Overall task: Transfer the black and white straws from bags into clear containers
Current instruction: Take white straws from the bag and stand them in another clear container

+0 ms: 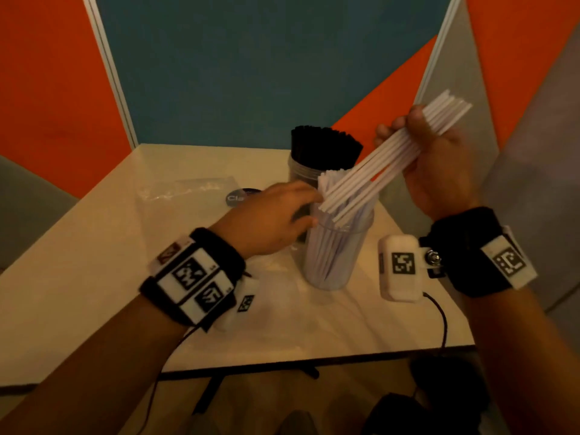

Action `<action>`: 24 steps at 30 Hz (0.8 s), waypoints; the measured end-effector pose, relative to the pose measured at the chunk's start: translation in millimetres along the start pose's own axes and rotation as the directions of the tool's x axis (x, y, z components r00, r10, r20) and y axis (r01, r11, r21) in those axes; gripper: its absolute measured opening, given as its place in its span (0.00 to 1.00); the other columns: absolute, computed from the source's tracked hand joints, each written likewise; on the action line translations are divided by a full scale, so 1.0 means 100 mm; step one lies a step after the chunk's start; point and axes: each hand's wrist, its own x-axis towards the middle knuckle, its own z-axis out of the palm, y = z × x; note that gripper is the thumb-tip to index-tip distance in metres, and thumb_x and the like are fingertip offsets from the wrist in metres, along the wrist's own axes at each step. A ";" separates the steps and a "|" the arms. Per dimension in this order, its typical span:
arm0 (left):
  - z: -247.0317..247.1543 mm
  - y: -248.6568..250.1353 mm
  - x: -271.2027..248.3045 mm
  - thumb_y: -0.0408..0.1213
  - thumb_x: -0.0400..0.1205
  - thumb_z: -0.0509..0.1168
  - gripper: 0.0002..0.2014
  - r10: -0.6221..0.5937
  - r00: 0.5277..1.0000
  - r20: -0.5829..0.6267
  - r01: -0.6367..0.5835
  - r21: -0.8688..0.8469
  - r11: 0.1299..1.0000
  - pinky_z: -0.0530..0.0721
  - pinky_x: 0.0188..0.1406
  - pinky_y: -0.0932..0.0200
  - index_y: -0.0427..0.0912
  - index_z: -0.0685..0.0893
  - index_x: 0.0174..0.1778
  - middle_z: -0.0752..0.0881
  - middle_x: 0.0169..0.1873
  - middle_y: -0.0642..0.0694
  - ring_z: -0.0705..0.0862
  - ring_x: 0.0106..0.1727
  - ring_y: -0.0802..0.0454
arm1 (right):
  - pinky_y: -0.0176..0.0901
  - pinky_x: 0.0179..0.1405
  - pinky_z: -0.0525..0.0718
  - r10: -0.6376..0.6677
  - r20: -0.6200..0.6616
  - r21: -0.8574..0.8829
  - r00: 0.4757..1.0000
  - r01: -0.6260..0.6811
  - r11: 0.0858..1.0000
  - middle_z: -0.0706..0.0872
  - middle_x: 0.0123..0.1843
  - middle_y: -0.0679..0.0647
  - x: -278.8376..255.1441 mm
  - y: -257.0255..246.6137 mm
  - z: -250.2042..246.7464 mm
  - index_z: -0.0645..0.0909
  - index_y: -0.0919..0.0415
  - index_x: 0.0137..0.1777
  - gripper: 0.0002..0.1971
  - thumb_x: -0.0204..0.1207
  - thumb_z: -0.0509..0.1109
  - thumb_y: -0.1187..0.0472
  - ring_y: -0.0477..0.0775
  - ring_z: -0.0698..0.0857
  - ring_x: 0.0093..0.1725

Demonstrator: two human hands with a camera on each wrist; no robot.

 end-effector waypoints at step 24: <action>0.34 -0.06 0.12 0.48 0.81 0.65 0.26 -0.044 0.999 0.030 0.044 -0.011 0.999 0.78 0.66 0.46 0.51 0.69 0.75 0.70 0.76 0.54 0.74 0.72 0.51 | 0.44 0.32 0.80 -0.159 -0.067 -0.253 0.985 0.137 0.958 0.75 0.28 0.48 0.23 0.19 -0.03 0.71 0.61 0.44 0.11 0.87 0.56 0.56 0.50 0.78 0.28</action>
